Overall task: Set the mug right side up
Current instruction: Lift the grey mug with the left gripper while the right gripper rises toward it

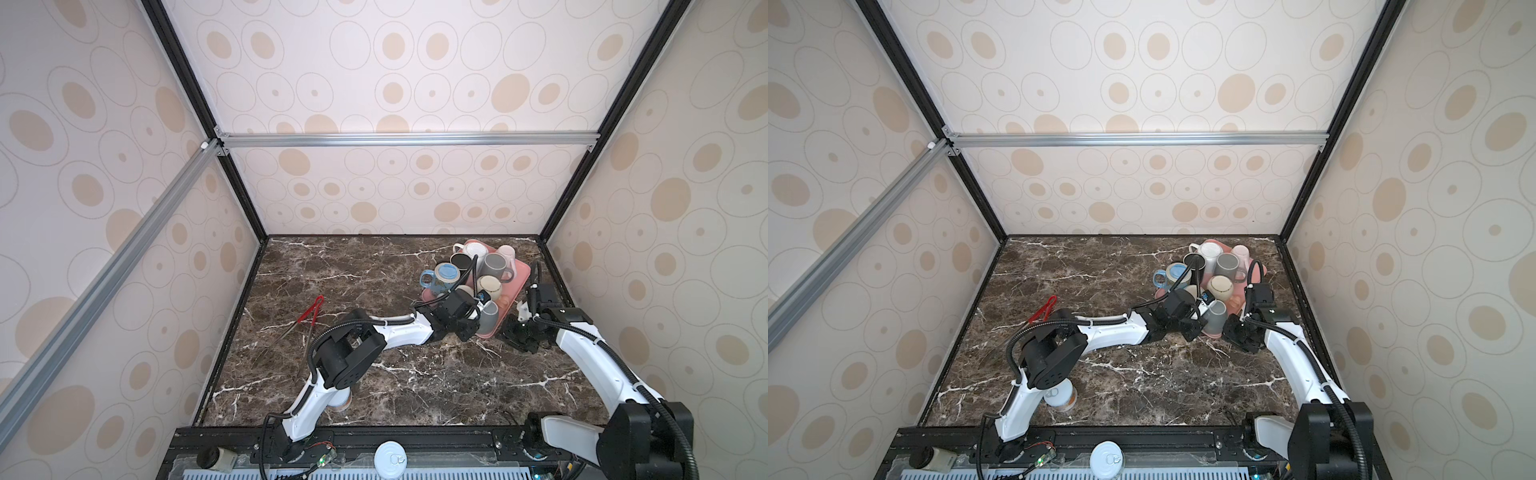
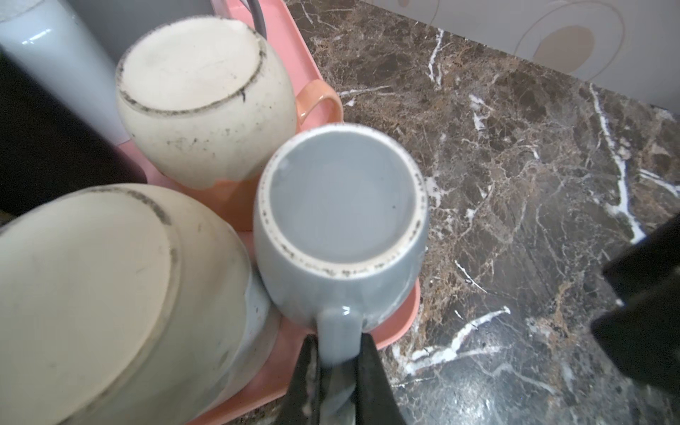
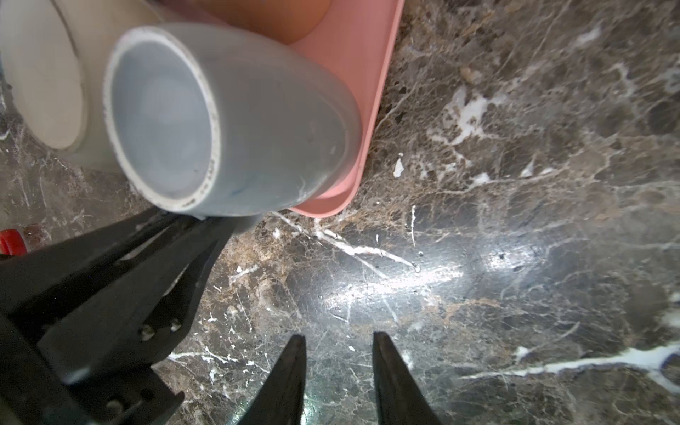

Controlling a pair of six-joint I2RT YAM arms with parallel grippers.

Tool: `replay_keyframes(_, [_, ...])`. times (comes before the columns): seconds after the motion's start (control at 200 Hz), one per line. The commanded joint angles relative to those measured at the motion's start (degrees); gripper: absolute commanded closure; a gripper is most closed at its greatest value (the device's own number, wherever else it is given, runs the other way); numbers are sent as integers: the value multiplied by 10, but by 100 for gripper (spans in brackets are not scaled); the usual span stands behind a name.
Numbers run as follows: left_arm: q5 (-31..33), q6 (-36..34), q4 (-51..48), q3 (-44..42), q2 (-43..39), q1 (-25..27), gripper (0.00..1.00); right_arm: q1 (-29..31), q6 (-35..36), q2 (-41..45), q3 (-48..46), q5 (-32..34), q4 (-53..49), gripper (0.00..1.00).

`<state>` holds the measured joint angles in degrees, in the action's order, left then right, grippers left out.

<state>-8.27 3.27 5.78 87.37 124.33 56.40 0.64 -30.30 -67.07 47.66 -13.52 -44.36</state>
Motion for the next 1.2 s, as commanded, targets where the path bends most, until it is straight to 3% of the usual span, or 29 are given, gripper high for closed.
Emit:
replay_keyframes(0.0, [-9,1,31,-25,-46,-3,100,-2,7,31,-3,-10,2,70])
replay_keyframes(0.315, [-31,57,164,-125,-146,-10,100,-2,-11,113,6,-22,43,71])
replay_keyframes(0.56, [-68,113,239,-184,-224,-32,100,-1,-25,179,5,-99,99,77])
replay_keyframes(0.97, [-135,319,482,-321,-366,-146,100,2,-108,241,-14,-195,269,78])
replay_keyframes(1.075, [-139,365,502,-323,-391,-173,100,28,-128,237,-14,-199,339,78])
replay_keyframes(1.195, [-126,396,512,-323,-425,-190,100,108,-113,200,13,-170,401,78])
